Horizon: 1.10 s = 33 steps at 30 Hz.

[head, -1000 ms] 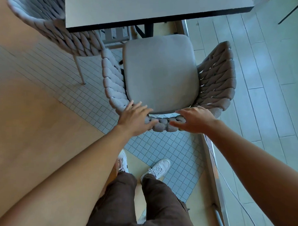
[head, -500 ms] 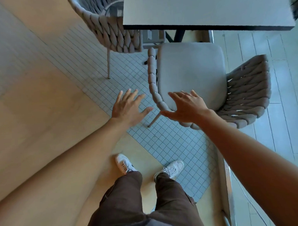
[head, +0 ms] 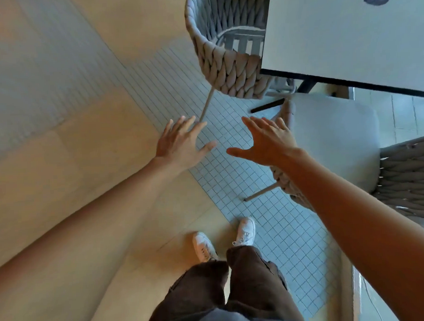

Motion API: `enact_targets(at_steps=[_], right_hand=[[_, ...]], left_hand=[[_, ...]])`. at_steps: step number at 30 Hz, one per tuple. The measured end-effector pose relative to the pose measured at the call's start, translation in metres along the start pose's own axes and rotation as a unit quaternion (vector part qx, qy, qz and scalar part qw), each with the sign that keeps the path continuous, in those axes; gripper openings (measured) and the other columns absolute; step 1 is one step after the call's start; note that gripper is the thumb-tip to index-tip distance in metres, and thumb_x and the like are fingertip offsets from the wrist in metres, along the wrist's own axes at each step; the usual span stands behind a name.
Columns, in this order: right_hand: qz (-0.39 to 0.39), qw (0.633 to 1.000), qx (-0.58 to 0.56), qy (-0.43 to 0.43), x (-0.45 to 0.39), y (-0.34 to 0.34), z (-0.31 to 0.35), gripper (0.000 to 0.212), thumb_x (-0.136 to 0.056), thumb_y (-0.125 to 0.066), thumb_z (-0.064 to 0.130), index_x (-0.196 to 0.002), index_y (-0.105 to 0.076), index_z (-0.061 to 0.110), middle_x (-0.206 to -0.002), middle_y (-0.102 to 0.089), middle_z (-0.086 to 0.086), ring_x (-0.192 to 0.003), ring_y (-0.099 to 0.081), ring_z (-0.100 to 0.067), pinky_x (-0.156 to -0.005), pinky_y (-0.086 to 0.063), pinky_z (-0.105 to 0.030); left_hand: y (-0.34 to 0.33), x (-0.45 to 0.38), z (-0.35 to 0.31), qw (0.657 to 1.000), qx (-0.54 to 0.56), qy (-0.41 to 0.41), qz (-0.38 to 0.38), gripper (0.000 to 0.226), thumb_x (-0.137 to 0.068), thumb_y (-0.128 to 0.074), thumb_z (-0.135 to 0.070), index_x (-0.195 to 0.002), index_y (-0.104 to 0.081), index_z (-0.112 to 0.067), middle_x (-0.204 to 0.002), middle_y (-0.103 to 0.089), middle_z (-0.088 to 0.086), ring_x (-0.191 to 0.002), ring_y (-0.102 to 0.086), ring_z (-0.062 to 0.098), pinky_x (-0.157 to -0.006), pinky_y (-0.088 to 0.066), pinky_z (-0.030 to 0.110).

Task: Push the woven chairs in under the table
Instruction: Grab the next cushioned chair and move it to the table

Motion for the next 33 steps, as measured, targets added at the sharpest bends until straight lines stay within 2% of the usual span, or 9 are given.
enact_targets(at_steps=[7, 14, 20, 23, 27, 33], right_hand=[[0.0, 0.998, 0.003, 0.062, -0.093, 0.035, 0.037, 0.12, -0.069, -0.028, 0.102, -0.161, -0.015, 0.026, -0.168, -0.02, -0.003, -0.153, -0.017, -0.027, -0.122, -0.01, -0.062], [0.006, 0.996, 0.006, 0.091, -0.21, 0.07, 0.035, 0.122, -0.066, -0.025, 0.104, -0.161, -0.013, 0.028, -0.168, -0.017, -0.001, -0.154, -0.013, -0.026, -0.121, -0.008, -0.063], [0.009, 0.991, 0.029, 0.129, -0.302, 0.11, 0.028, 0.118, -0.067, -0.026, 0.103, -0.157, -0.022, 0.026, -0.164, -0.028, -0.003, -0.149, -0.027, -0.027, -0.119, -0.017, -0.063], [0.005, 0.991, 0.024, 0.134, -0.339, 0.126, 0.025, 0.115, -0.068, -0.028, 0.102, -0.154, -0.025, 0.026, -0.162, -0.032, -0.004, -0.148, -0.029, -0.027, -0.119, -0.016, -0.065], [0.004, 0.991, 0.022, 0.131, -0.387, 0.146, 0.023, 0.121, -0.068, -0.024, 0.102, -0.159, -0.015, 0.024, -0.167, -0.021, -0.007, -0.152, -0.018, -0.029, -0.121, -0.01, -0.064], [-0.006, 0.995, 0.036, 0.097, -0.465, 0.167, 0.029, 0.122, -0.067, -0.021, 0.104, -0.16, -0.009, 0.027, -0.169, -0.014, -0.004, -0.154, -0.013, -0.028, -0.121, -0.01, -0.062]], left_hand=[[0.039, -0.047, 0.072, 0.999, -0.01, 0.037, -0.017, 0.083, -0.091, -0.029, -0.08, -0.156, -0.034, -0.029, -0.164, -0.029, 0.007, -0.152, -0.022, 0.03, -0.124, -0.013, 0.05], [0.065, -0.137, 0.12, 0.997, -0.018, 0.075, -0.019, 0.085, -0.09, -0.026, -0.082, -0.157, -0.032, -0.031, -0.163, -0.032, 0.007, -0.151, -0.025, 0.031, -0.124, -0.015, 0.049], [0.09, -0.212, 0.145, 0.996, -0.012, 0.084, -0.029, 0.083, -0.092, -0.028, -0.08, -0.157, -0.033, -0.028, -0.162, -0.034, 0.007, -0.151, -0.025, 0.03, -0.123, -0.015, 0.046], [0.105, -0.243, 0.159, 0.995, -0.009, 0.092, -0.024, 0.086, -0.09, -0.023, -0.083, -0.157, -0.03, -0.03, -0.163, -0.032, 0.007, -0.152, -0.024, 0.03, -0.124, -0.016, 0.048], [0.125, -0.288, 0.187, 0.995, -0.011, 0.096, -0.032, 0.085, -0.091, -0.024, -0.082, -0.157, -0.03, -0.03, -0.164, -0.031, 0.005, -0.152, -0.023, 0.029, -0.124, -0.013, 0.047], [0.141, -0.359, 0.24, 0.997, -0.024, 0.066, -0.023, 0.086, -0.09, -0.024, -0.083, -0.158, -0.029, -0.03, -0.164, -0.031, 0.004, -0.153, -0.021, 0.029, -0.125, -0.013, 0.048]])
Point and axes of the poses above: each hand's wrist, its own x-axis away from the middle knuckle, its own y-axis out of the back of the hand, z = x × y, the point moved 4 cm from there along -x, towards the middle knuckle
